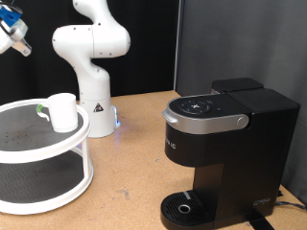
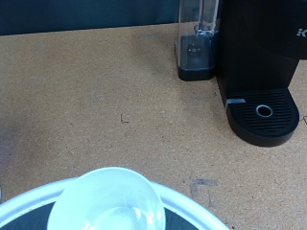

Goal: Make a cup of coffee with the keurig machine

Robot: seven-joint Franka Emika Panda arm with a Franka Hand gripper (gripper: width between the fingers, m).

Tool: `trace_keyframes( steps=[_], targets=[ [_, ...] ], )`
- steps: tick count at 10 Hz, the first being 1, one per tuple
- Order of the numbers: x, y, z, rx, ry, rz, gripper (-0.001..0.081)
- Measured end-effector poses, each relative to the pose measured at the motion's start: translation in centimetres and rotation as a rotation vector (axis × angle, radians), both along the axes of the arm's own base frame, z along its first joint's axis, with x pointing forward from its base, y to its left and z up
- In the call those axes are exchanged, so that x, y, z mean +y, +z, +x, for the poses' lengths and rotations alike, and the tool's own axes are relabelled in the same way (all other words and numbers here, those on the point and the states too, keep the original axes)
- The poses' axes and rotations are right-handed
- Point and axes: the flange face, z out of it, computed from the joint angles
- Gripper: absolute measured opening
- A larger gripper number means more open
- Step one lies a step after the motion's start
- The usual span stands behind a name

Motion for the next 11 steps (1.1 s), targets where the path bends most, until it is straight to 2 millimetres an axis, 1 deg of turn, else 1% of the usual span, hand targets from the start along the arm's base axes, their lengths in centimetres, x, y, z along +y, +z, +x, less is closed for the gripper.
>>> trace_keyframes(
  steps=[4, 7, 8, 11],
  targets=[
    [0.1, 0.0, -1.9, -0.01, -0.001, 0.0, 0.0],
    [0.5, -0.6, -2.5, -0.024, -0.009, 0.003, 0.0],
    [0.6, -1.2, -2.5, -0.026, -0.013, -0.005, 0.0],
    [1.0, -3.6, -2.6, -0.028, -0.022, -0.046, 0.0]
  ],
)
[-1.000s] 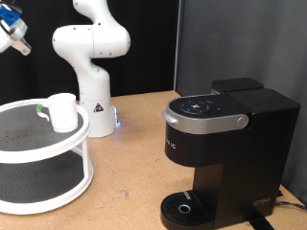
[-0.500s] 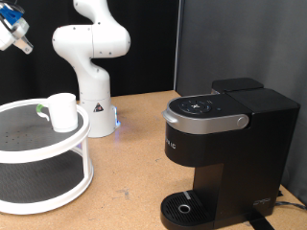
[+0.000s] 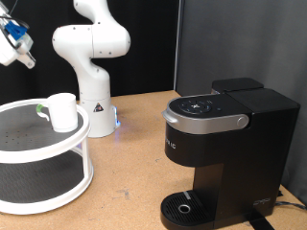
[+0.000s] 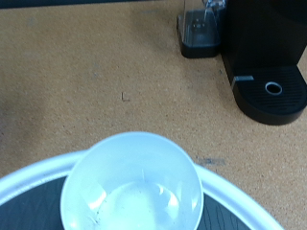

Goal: Make a cup of coffee with the keurig machine

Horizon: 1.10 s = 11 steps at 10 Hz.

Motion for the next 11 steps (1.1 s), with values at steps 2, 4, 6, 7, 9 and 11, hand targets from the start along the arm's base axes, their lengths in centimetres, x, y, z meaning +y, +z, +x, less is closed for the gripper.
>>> trace_keyframes(
  steps=[2, 4, 6, 7, 9, 11],
  targets=[
    [0.4, -1.6, -0.1, -0.001, -0.005, -0.013, 0.0],
    [0.7, -3.1, -0.1, -0.01, -0.006, -0.022, 0.0],
    [0.8, -4.6, -0.4, -0.034, -0.019, -0.041, 0.0],
    [0.7, -5.3, -0.6, -0.045, -0.025, -0.049, 0.0125],
    [0.7, -6.5, -1.3, -0.06, -0.026, -0.052, 0.0266],
    [1.0, -7.3, -1.7, -0.055, -0.021, -0.04, 0.04]
  ],
)
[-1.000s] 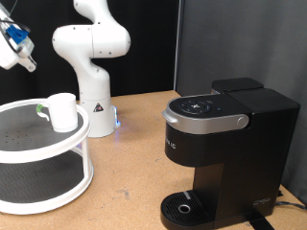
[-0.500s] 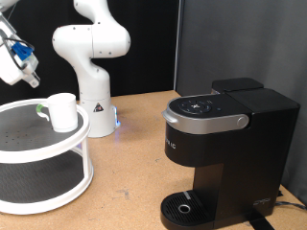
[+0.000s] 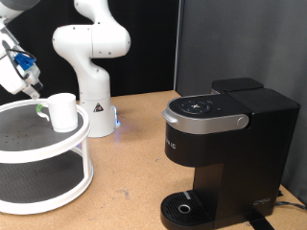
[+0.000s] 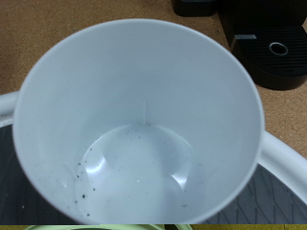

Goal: Make a cup of coffee with the keurig machine

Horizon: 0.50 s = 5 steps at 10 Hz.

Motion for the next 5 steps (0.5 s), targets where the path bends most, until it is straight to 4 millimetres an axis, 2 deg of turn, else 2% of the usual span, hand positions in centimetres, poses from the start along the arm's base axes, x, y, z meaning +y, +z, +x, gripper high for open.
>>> trace_keyframes(
  steps=[1, 2, 3, 4, 5],
  targets=[
    [0.2, -0.3, -0.1, 0.005, 0.001, 0.006, 0.0583],
    [0.3, -0.6, -0.2, 0.008, 0.001, 0.007, 0.0716],
    [0.4, -0.9, -0.2, 0.006, -0.004, 0.001, 0.0716],
    [0.5, -1.3, -0.2, 0.002, -0.011, -0.007, 0.0789],
    [0.5, -1.7, -0.2, -0.003, -0.019, -0.017, 0.0801]
  ],
)
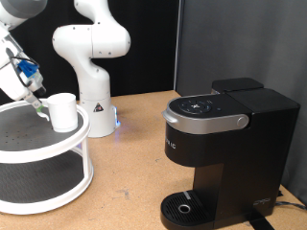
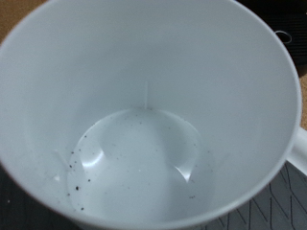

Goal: Make a cup of coffee with the keurig machine

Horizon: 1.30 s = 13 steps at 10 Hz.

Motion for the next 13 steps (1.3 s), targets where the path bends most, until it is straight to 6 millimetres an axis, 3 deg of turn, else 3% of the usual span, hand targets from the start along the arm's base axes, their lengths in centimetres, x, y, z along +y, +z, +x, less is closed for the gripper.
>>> trace_keyframes(
  steps=[9, 10, 11, 12, 13],
  targets=[
    [0.4, -2.3, 0.5, 0.011, -0.051, 0.004, 0.0801],
    [0.4, -2.4, 0.6, 0.012, -0.054, 0.009, 0.071],
    [0.4, -2.4, 0.6, 0.011, -0.056, 0.012, 0.071],
    [0.4, -2.4, 0.6, 0.011, -0.057, 0.012, 0.0518],
    [0.4, -2.4, 0.6, 0.011, -0.057, 0.012, 0.0382]
  ],
)
